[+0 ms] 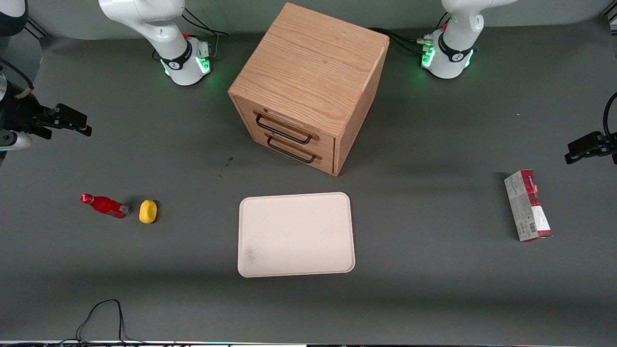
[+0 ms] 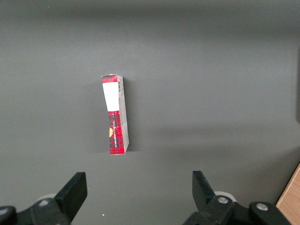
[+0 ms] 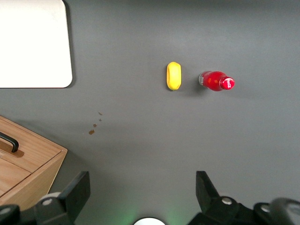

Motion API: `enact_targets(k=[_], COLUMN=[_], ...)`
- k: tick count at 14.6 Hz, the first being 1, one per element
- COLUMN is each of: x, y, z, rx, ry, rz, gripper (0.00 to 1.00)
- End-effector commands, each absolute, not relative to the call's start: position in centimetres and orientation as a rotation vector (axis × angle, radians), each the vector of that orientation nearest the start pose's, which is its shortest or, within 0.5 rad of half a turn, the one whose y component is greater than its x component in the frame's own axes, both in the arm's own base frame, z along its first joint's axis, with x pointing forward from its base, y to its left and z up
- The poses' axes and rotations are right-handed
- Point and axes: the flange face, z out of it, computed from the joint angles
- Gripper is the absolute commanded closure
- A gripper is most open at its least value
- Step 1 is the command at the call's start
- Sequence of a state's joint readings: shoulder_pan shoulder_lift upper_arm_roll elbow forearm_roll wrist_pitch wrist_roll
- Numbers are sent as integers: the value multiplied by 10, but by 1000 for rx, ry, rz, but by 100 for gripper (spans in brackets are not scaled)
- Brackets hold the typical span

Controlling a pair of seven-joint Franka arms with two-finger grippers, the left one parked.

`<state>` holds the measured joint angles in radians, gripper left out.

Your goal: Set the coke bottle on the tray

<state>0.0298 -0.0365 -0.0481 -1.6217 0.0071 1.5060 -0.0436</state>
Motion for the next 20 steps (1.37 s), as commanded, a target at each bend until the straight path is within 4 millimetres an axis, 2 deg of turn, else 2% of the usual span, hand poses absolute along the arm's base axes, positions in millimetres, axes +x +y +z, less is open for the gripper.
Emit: enact_targets(k=[1, 3, 4, 5, 6, 8, 10, 12, 18, 20], x=[538, 539, 547, 555, 560, 569, 572, 572, 572, 571], y=[-10, -17, -27, -47, -62, -99, -143, -164, -168, -169], z=[621, 630, 633, 633, 634, 628, 627, 627, 625, 617], rx=[-3109, -3118, -3123, -3125, -3130, -3157, -3157, -3155, -3156, -3149], ry=[-7, 3, 27, 68, 38, -129, -178, -231, -223, -225], rz=[137, 107, 90, 87, 92, 110, 104, 103, 111, 138], gripper=[0, 0, 0, 0, 0, 0, 0, 0, 0, 0])
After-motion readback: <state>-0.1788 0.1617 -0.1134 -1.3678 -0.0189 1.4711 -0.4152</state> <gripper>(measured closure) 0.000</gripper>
